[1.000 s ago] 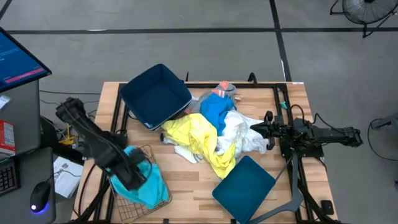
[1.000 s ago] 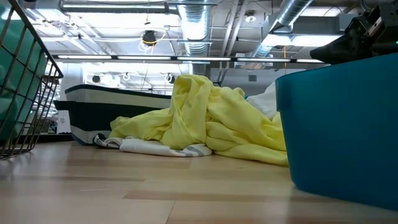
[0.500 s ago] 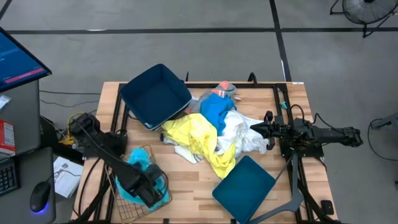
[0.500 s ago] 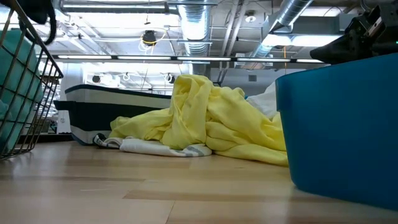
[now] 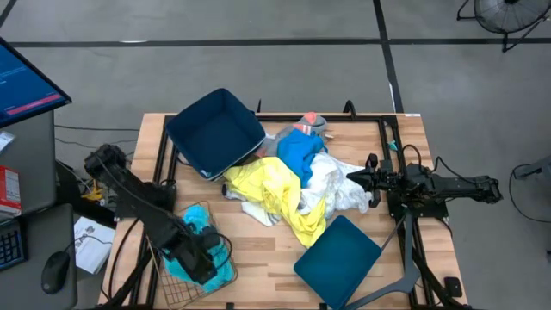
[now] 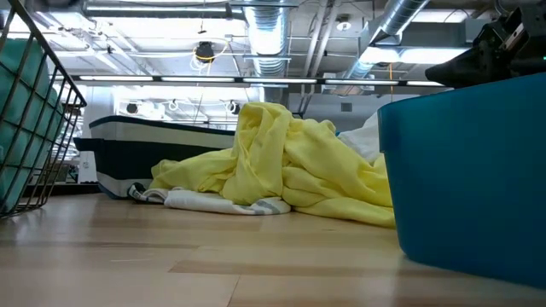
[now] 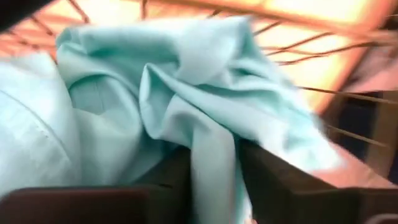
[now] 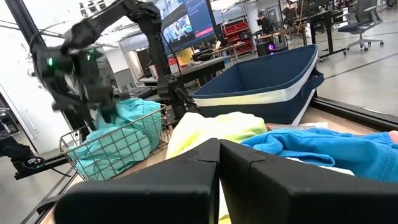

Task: Pick & Place Cloths
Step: Put the light blue short into the wire basket

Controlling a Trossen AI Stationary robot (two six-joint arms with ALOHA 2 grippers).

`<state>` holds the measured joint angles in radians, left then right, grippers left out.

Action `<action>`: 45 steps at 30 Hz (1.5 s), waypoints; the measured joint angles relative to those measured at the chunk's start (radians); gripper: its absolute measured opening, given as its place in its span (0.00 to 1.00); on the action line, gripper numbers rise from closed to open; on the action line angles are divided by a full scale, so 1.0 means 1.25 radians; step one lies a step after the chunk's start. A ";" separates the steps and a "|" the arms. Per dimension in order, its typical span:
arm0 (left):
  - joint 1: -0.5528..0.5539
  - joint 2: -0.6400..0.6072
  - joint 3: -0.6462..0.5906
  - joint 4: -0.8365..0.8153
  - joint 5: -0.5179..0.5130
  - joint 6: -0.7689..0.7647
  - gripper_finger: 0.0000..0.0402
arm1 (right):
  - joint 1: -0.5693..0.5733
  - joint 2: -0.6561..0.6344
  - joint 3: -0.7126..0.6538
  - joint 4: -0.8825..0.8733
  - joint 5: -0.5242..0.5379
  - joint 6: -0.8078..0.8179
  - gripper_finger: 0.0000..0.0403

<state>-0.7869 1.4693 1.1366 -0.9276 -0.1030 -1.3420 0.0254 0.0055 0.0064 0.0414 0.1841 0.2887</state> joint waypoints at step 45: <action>-0.130 -0.003 -0.324 0.267 -0.084 -0.349 0.00 | 0.000 0.000 0.000 0.000 0.000 -0.006 0.00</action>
<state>-0.9493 1.4652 0.7315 -0.5944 -0.2081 -1.7782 0.0256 0.0055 0.0067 0.0410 0.1841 0.2810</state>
